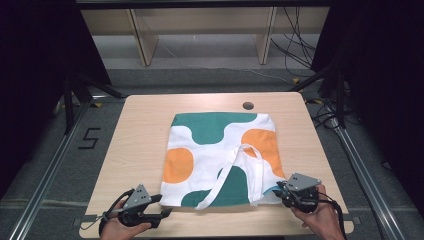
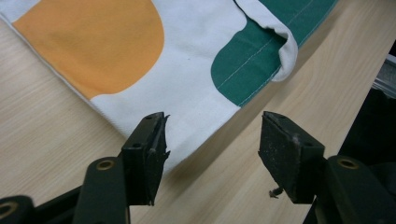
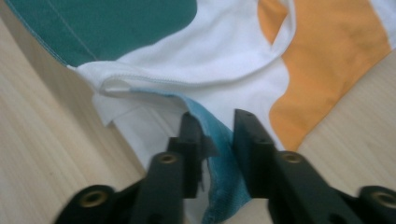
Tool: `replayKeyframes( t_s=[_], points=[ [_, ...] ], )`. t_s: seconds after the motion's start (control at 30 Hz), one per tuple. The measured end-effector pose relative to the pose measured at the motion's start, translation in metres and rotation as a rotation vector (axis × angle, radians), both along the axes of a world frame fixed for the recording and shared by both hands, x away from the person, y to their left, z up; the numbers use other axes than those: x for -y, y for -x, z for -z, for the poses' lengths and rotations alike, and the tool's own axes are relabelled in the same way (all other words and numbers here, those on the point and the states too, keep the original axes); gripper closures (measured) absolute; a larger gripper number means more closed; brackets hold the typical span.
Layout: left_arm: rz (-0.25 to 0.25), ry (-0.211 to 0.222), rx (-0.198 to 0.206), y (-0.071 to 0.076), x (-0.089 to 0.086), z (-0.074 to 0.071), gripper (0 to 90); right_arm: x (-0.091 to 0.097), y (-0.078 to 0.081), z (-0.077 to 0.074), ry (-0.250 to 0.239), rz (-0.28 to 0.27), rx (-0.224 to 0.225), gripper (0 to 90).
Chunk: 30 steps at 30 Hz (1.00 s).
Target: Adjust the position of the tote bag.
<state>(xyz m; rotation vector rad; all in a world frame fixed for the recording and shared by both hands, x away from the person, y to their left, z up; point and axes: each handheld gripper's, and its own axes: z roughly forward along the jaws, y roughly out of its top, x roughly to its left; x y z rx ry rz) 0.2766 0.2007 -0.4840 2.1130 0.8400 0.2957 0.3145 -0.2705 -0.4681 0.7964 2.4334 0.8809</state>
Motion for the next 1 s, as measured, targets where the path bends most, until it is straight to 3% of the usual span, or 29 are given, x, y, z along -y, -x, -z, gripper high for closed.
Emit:
replayKeyframes(
  t_s=[0.03, 0.07, 0.17, 0.2, 0.23, 0.27, 0.3, 0.4, 0.53, 0.57, 0.63, 0.67, 0.7, 0.73, 0.77, 0.83, 0.87, 0.9, 0.93, 1.0],
  points=[
    [0.017, -0.015, 0.002, -0.001, 0.001, 0.001, 39.8, 0.000, 0.000, 0.000, 0.000, 0.000, 0.000, 77.6],
    [0.020, -0.038, 0.009, -0.003, 0.004, 0.003, 38.3, 0.001, -0.005, -0.004, -0.035, -0.012, 0.006, 84.3],
    [0.015, -0.070, 0.015, -0.005, 0.009, 0.006, 37.1, 0.001, -0.010, -0.011, -0.119, 0.023, 0.008, 86.4],
    [0.030, -0.136, 0.028, -0.008, 0.014, 0.007, 36.9, 0.003, -0.013, -0.014, -0.136, 0.025, 0.022, 86.7],
    [0.030, -0.136, 0.028, -0.008, 0.014, 0.007, 36.8, 0.003, -0.013, -0.014, -0.136, 0.025, 0.022, 86.7],
    [0.035, -0.155, 0.040, -0.010, 0.021, 0.007, 36.8, 0.007, -0.018, -0.021, -0.128, 0.021, 0.068, 87.0],
    [0.032, -0.169, 0.049, -0.012, 0.024, 0.007, 36.7, 0.005, -0.016, -0.024, -0.160, 0.034, 0.052, 87.1],
    [0.009, -0.175, 0.074, -0.016, 0.034, 0.010, 36.0, 0.006, -0.019, -0.030, -0.163, 0.033, 0.089, 87.5],
    [0.005, -0.214, 0.095, -0.020, 0.044, 0.014, 40.9, 0.005, -0.020, -0.033, -0.176, 0.038, 0.075, 87.6],
    [0.005, -0.222, 0.107, -0.023, 0.046, 0.015, 40.9, 0.004, -0.021, -0.032, -0.180, 0.016, 0.087, 87.7],
    [0.036, -0.182, 0.145, -0.028, 0.046, 0.013, 64.1, 0.003, -0.020, -0.032, -0.167, 0.019, 0.095, 87.7],
    [0.036, -0.182, 0.145, -0.028, 0.046, 0.013, 80.7, 0.002, -0.019, -0.032, -0.166, 0.018, 0.094, 87.6],
    [0.042, -0.187, 0.160, -0.028, 0.046, 0.011, 80.7, 0.002, -0.019, -0.032, -0.166, 0.018, 0.094, 87.6],
    [0.056, -0.206, 0.181, -0.030, 0.044, 0.004, 87.5, -0.001, -0.016, -0.031, -0.170, 0.025, 0.087, 87.2],
    [0.043, -0.168, 0.182, -0.032, 0.043, 0.003, 87.5, -0.002, -0.016, -0.030, -0.165, 0.024, 0.089, 86.5],
    [0.042, -0.143, 0.175, -0.036, 0.038, -0.001, 87.6, -0.004, -0.014, -0.027, -0.127, 0.007, 0.068, 80.0],
    [0.029, -0.101, 0.155, -0.038, 0.035, -0.003, 87.5, -0.006, -0.014, -0.025, -0.115, -0.007, 0.060, 76.5],
    [0.029, -0.101, 0.155, -0.038, 0.035, -0.003, 87.5, -0.006, -0.014, -0.025, -0.115, -0.007, 0.060, 76.5],
    [0.011, -0.056, 0.156, -0.042, 0.031, -0.006, 87.5, -0.013, -0.010, -0.018, -0.046, -0.031, 0.039, 64.5],
    [0.009, -0.041, 0.154, -0.043, 0.030, -0.008, 87.5, -0.016, -0.008, -0.015, -0.032, -0.032, 0.016, 62.8]
  ],
)
